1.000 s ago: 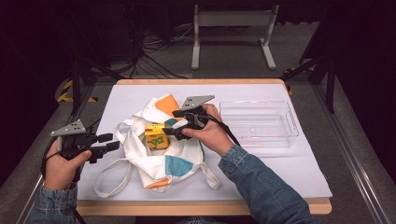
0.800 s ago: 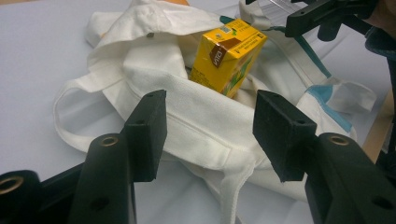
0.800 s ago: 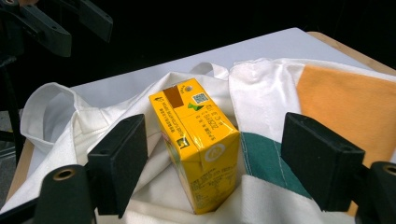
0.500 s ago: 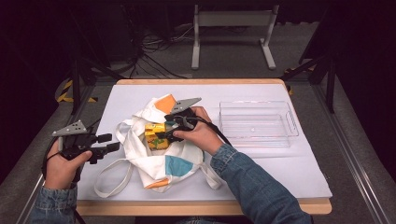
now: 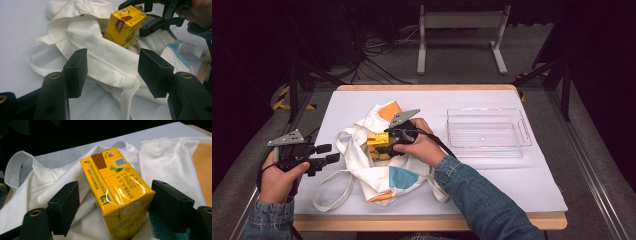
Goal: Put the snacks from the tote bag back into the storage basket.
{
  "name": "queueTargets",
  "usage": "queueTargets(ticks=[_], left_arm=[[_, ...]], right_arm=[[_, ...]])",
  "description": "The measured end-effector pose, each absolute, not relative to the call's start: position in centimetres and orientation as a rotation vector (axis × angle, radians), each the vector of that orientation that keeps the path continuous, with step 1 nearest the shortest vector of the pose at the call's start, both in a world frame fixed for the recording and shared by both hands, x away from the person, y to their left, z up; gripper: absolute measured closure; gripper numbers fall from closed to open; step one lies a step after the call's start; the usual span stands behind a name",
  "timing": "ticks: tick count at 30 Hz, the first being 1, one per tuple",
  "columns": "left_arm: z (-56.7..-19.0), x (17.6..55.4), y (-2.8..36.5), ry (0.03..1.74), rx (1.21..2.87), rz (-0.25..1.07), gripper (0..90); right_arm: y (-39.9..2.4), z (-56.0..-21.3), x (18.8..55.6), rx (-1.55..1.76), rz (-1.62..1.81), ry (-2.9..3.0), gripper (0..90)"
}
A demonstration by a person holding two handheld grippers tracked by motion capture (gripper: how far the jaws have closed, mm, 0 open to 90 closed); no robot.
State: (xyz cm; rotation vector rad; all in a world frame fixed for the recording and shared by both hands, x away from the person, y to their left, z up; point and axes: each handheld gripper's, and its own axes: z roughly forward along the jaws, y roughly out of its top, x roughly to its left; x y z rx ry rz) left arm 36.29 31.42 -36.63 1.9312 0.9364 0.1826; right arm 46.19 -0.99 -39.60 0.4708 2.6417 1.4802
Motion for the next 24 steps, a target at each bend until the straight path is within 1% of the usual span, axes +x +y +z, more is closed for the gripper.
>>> queueTargets(ticks=[8, 11, 16, 21, 24], left_arm=[[-36.67, 36.32, 31.49, 0.938, 1.928, 0.178, 42.3], [-36.67, 36.30, 31.47, 0.940, 1.927, 0.176, 42.3], [-36.67, 36.28, 31.49, 0.940, 1.925, 0.175, 42.9], [-36.68, 36.26, 31.52, 0.946, 1.924, 0.175, 42.6], [-36.66, 36.23, 31.57, 0.945, 1.923, 0.174, 42.5]], right_arm=[[-0.73, -40.24, 46.31, 0.447, 1.463, 2.651, 29.2], [-0.63, -40.25, 46.30, 0.421, 1.452, 2.656, 32.5], [-0.81, -40.11, 46.42, 0.398, 1.440, 2.643, 40.3], [-0.91, -40.04, 46.49, 0.401, 1.446, 2.643, 41.0], [-0.92, -39.91, 46.50, 0.377, 1.425, 2.651, 43.6]])
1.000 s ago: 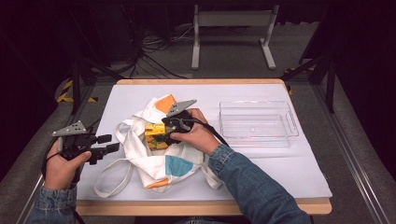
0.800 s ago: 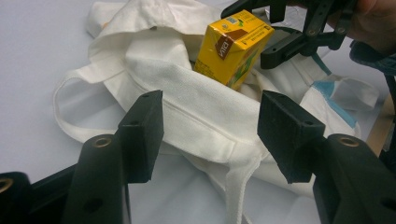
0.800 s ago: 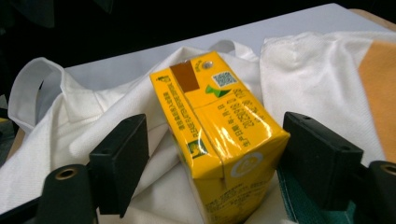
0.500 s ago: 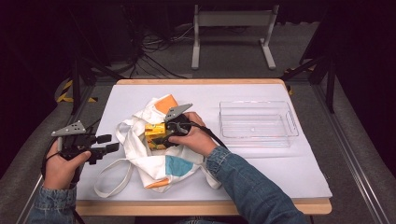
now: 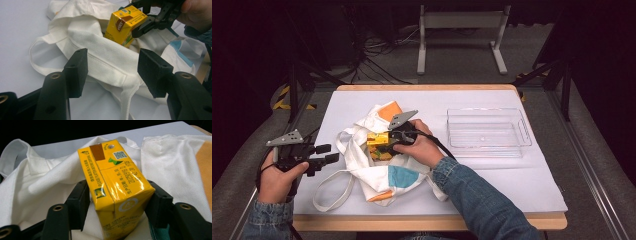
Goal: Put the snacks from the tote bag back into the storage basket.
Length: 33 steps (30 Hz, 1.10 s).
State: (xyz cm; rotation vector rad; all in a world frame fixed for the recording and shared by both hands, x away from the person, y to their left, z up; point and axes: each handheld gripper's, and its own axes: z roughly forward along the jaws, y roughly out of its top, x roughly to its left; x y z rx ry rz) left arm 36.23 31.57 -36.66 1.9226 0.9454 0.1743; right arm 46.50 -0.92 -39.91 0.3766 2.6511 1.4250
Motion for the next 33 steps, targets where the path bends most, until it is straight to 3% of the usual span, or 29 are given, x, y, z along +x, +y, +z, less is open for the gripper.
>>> queueTargets(ticks=[6, 18, 33], left_arm=[[-36.7, 36.2, 31.6, 0.942, 1.923, 0.180, 41.3], [-36.6, 36.1, 31.8, 0.942, 1.912, 0.175, 41.7], [-36.5, 36.1, 31.7, 0.941, 1.906, 0.172, 41.8]], right_arm=[[-1.0, -39.3, 46.3, 0.320, 1.388, 2.668, 50.7], [-0.6, -38.4, 45.7, 0.260, 1.351, 2.653, 51.1], [-2.2, -34.3, 45.3, 0.217, 1.402, 2.606, 51.1]])
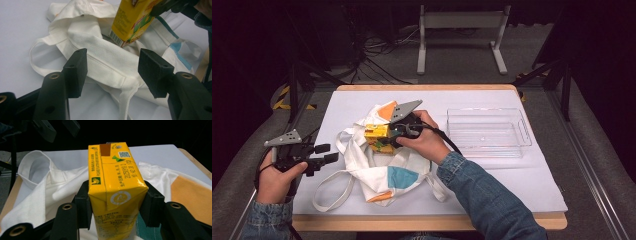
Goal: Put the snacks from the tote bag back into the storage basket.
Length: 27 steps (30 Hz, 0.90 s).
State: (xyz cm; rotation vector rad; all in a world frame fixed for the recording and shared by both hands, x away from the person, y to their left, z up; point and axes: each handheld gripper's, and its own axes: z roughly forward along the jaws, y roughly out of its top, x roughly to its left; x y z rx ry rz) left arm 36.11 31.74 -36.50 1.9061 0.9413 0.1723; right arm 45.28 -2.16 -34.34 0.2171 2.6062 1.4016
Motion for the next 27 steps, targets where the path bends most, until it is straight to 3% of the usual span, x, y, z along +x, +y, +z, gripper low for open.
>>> queueTargets(ticks=[27], left_arm=[[-36.5, 36.1, 31.8, 0.953, 1.903, 0.170, 40.5]], right_arm=[[-6.4, -28.3, 43.6, 0.153, 1.437, 2.567, 51.1]])
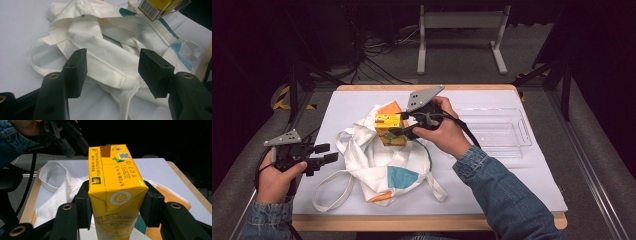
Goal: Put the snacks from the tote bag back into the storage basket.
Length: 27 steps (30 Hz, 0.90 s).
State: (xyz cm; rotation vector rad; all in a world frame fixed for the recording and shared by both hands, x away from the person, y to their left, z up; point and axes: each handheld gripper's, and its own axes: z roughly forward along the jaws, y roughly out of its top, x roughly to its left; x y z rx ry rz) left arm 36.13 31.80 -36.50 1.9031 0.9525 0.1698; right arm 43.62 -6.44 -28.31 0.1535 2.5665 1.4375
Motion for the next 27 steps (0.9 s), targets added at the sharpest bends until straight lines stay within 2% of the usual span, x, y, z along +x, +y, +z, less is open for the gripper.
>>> queueTargets(ticks=[10, 18, 27], left_arm=[[-36.5, 36.2, 31.9, 0.954, 1.910, 0.205, 34.5], [-36.7, 36.4, 31.9, 0.970, 1.868, 0.253, 17.2], [-36.7, 36.4, 32.1, 0.986, 1.847, 0.272, 13.2]], right_arm=[[-9.1, -26.4, 43.2, 0.151, 1.449, 2.536, 51.1], [-11.7, -25.2, 43.2, 0.153, 1.483, 2.516, 51.1], [-14.4, -24.5, 43.4, 0.172, 1.471, 2.500, 51.1]])
